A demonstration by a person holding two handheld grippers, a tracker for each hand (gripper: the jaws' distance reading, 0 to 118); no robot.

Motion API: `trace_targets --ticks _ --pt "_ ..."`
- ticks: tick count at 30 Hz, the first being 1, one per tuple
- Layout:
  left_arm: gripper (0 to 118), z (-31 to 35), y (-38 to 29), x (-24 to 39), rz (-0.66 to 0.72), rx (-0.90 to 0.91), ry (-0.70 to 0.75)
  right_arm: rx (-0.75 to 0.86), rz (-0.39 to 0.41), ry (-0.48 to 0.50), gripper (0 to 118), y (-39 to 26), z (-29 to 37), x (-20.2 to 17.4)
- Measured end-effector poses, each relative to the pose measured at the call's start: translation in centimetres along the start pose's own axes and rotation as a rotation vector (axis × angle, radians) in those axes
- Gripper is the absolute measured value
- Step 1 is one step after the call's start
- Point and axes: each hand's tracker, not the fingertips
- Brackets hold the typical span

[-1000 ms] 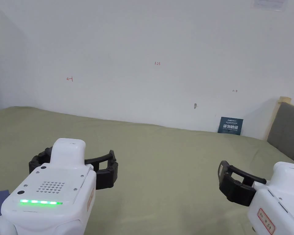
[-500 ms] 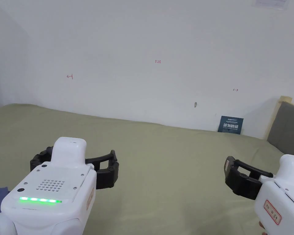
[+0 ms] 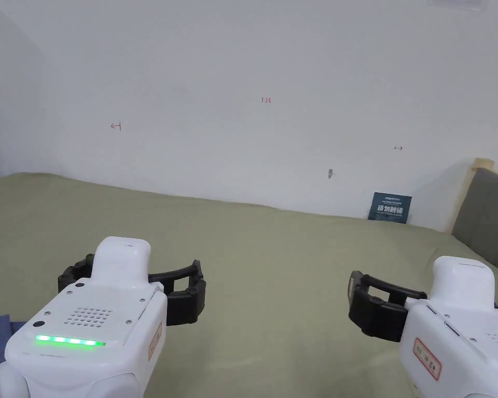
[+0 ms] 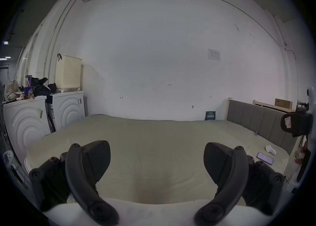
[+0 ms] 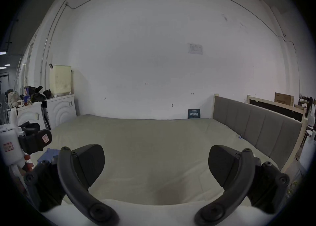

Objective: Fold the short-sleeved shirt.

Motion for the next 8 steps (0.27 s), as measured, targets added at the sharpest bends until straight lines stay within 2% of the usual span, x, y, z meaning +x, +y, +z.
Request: trace_targets --ticks 4,6,8 --pt "114 0.2 -0.1 0.1 -0.018 -0.002 -0.007 -0.026 -0.064 -0.034 118 -0.2 -0.6 0.3" --pt "114 0.3 0.0 0.1 -0.029 0.002 -0.003 -0.029 -0.071 -0.044 118 -0.4 -1.0 0.8" --pt "114 0.5 0.2 -0.1 -0.031 0.006 -0.003 -0.034 -0.116 -0.051 118 -0.6 -1.1 1.3"
